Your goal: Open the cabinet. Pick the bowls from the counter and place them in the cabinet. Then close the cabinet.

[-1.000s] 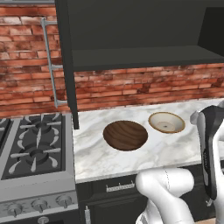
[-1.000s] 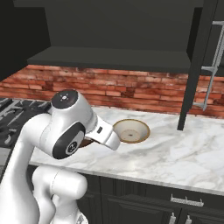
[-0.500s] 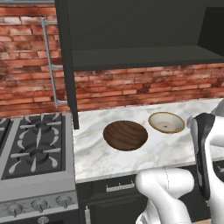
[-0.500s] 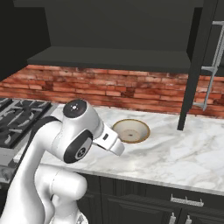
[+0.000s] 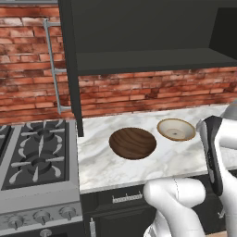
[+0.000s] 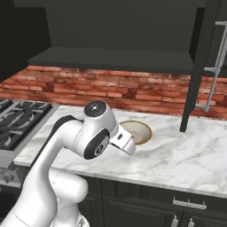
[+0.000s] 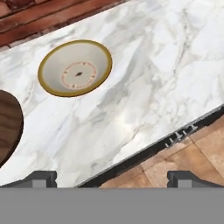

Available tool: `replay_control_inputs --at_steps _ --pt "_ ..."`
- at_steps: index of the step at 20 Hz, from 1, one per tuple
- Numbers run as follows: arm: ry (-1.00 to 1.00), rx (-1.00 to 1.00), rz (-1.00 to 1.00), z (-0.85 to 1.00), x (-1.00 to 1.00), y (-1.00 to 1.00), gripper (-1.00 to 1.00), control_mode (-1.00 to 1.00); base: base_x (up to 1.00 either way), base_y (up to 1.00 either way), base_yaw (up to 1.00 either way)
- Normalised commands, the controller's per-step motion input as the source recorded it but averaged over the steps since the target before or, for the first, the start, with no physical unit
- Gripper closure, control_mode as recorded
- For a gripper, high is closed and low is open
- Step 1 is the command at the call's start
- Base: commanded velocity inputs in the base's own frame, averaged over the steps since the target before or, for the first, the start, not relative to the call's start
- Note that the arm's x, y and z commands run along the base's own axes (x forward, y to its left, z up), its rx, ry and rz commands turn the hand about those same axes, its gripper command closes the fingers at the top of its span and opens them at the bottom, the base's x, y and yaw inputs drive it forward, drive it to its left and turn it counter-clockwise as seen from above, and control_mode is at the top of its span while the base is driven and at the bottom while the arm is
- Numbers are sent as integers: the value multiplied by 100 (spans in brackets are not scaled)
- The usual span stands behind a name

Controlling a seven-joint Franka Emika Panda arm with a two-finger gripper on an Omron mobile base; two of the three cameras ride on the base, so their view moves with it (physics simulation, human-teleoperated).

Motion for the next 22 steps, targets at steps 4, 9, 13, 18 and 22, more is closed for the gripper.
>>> replay_control_inputs --at_steps 4,9,13,18,22 --pt "2 9 0 -19 39 -18 -100 -100 0 0 0" --pt "0 7 0 -30 36 -2 -100 -100 0 0 0" --pt "0 1 0 -36 36 0 -100 -100 0 0 0" --pt "-4 0 0 -21 24 -6 -100 -100 0 0 0" --pt "-3 0 -1 -16 11 -5 -100 -100 0 0 0"
